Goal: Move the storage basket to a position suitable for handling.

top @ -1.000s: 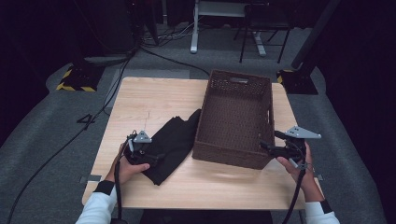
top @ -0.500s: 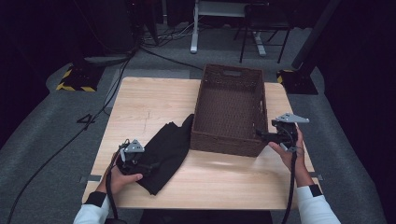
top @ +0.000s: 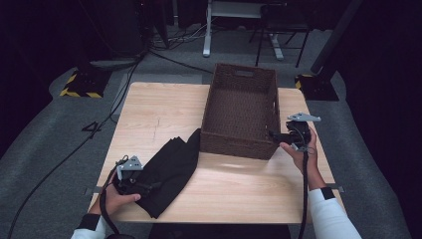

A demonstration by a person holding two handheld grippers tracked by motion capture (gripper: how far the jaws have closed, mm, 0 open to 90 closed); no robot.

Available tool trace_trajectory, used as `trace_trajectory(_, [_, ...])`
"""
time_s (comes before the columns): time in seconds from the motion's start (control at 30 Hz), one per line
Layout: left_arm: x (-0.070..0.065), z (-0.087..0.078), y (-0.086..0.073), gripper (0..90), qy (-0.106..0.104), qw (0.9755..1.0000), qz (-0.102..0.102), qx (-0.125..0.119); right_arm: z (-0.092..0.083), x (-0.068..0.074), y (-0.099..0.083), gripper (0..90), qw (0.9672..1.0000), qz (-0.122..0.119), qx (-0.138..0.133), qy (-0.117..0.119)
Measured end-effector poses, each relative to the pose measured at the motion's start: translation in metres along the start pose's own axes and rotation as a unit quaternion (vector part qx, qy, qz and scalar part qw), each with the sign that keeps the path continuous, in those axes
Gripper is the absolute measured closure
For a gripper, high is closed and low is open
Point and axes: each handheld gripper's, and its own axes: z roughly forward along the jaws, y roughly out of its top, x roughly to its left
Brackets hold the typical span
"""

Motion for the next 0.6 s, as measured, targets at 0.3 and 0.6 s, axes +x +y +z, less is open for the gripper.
trace_trajectory(0.3, [-0.044, -0.008, 0.054, 19.1, 0.097, 0.9945, 0.031, -0.023, 0.002, 0.001, 0.001, 23.1, 0.9999, 0.004, -0.011, -0.001])
trace_trajectory(0.6, [-0.006, 0.031, 0.058, 9.1, 0.094, 0.9938, -0.044, 0.039, -0.018, 0.007, 0.003, 26.0, 0.999, -0.016, -0.034, 0.024])
